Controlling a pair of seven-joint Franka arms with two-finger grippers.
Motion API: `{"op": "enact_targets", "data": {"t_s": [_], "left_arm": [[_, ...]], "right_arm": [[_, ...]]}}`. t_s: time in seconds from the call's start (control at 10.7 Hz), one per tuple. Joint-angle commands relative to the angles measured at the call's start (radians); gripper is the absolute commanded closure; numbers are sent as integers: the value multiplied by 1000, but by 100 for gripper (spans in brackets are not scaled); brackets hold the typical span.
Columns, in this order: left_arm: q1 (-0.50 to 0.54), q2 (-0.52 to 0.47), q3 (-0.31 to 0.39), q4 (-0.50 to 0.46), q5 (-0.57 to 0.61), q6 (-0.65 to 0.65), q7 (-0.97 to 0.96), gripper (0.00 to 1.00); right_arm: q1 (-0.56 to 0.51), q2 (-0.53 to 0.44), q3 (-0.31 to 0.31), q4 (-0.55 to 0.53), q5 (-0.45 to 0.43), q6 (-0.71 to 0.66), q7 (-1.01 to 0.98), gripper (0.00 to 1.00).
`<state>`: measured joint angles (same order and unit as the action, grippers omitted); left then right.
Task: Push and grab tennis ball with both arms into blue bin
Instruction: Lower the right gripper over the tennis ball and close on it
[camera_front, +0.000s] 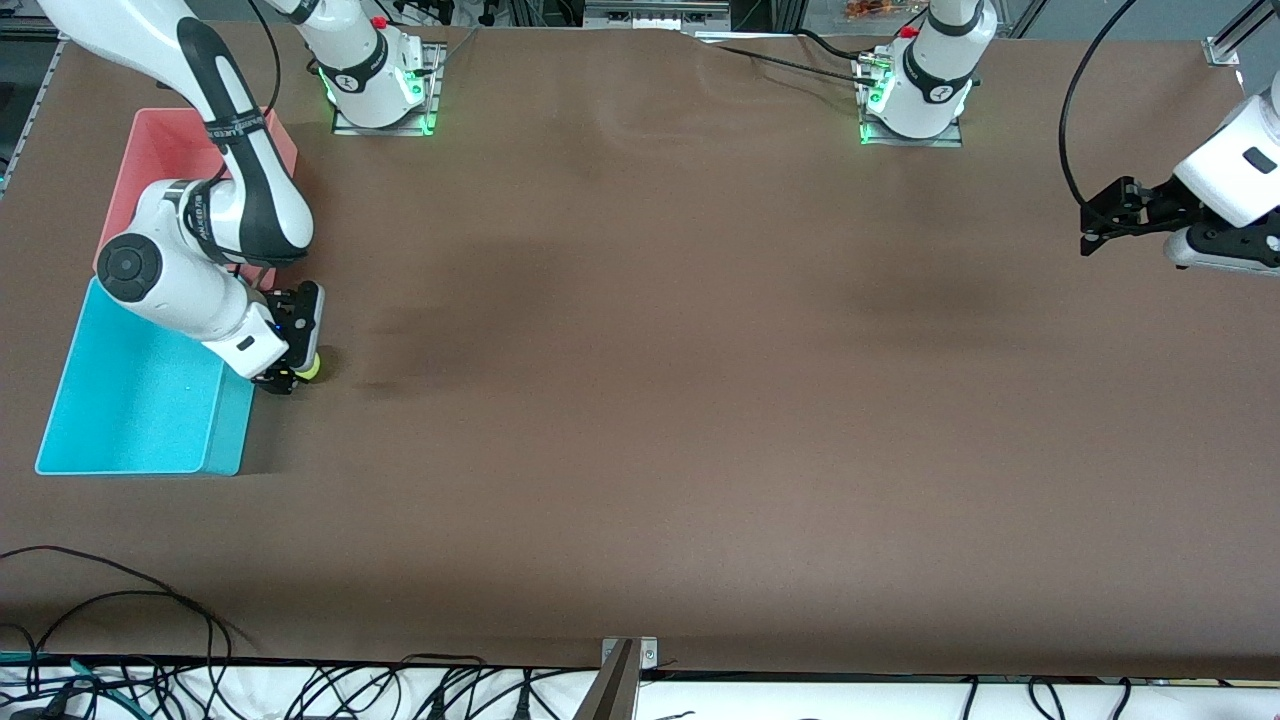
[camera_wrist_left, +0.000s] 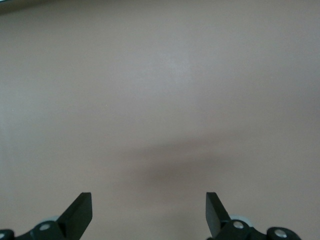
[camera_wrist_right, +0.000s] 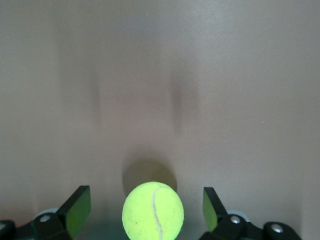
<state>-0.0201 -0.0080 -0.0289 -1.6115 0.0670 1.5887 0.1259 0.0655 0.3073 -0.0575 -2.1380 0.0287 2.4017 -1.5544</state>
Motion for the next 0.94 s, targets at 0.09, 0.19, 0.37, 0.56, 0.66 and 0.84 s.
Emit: {"op": "enact_targets", "data": {"t_s": [0.09,0.19,0.37,0.56,0.66,0.84], "left_arm": [[3,14,1,38,22,-26,-14,0],[3,14,3,38,20,-26,-14,0],[3,16,3,38,22,-26,-12,0],[3,16,4,44,20,-26,-12,0],[3,16,4,44,20,-24,-11,0],[38,33,10,64,-48,-26,-5,0]], "right_arm": [[-24,10,-21,-85,2,210,-139,0],[-38,31,-22,-85,2,253,-165,0],[-41,45,-22,-86,2,270,-191,0],[-41,45,-22,-94,2,272,-202,0],[-42,52,-22,-95,2,274,-202,0],[-49,74,-22,-114,2,322,-237,0]]}}
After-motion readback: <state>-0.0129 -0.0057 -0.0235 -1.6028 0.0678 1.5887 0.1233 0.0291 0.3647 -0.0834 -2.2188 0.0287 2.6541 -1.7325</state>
